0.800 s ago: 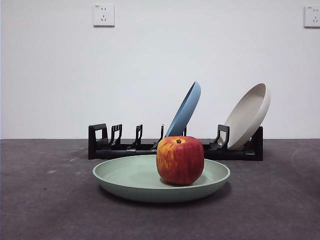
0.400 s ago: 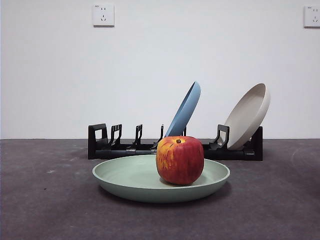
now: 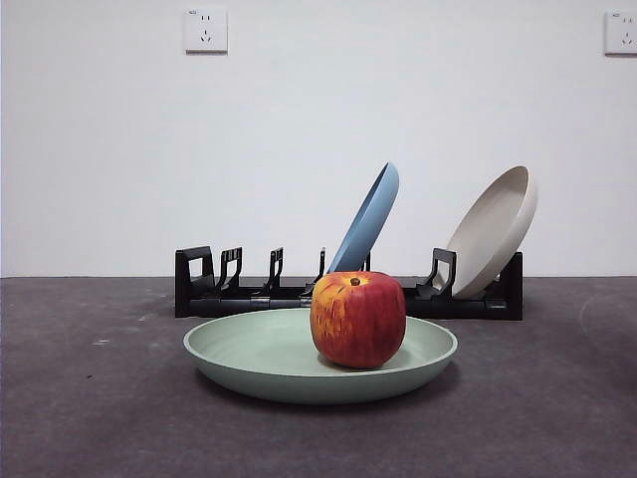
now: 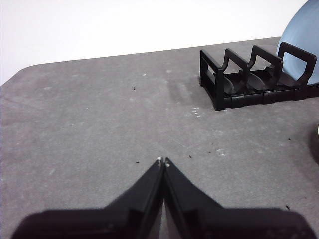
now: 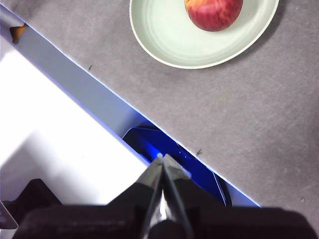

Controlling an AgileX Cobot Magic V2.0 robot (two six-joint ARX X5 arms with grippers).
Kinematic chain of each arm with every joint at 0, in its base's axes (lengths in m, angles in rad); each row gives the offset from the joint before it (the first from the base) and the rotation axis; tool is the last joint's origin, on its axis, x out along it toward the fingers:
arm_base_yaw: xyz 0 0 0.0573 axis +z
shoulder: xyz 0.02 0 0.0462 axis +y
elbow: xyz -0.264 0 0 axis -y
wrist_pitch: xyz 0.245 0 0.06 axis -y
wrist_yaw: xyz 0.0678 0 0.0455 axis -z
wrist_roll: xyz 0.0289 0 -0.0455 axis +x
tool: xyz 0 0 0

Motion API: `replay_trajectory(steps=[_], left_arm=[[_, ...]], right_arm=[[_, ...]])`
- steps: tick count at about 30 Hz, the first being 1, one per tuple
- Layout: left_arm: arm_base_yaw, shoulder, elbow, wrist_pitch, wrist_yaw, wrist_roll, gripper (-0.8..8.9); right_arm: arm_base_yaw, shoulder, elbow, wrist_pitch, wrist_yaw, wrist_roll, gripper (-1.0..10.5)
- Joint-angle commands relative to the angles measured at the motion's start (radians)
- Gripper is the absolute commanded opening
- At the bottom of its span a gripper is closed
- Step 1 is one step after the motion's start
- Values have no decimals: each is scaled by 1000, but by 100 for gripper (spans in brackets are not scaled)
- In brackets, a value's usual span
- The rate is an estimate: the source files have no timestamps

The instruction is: Take the green plate from the plate rack,put the plate on the table,take the apple from the table,put the apple in the plate

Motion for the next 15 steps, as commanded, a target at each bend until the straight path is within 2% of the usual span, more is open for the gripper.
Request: replay_trajectory(steps=[1,5,7,10,12,15], left_arm=[[3,-2,-14,4,0,-6,-3],[3,-2,-14,3,0,-6,-3],[3,-2,-14,3,0,-6,-3],[3,-2,-14,3,0,-6,-3],[3,-2,-14,3,0,-6,-3],[3,-2,-14,4,0,-6,-3]], right_arm=[[-38,-44,2,2,2,5,1],[-167,-114,2,6,-3,-37,1],[-269,-164,-8,38,-3,-50,1],[-408,-259,-61,152,-12,-105,1],[-480,-328,-119,240,-50,-130,1],[-565,-433,-246,389,-84,-144,1]])
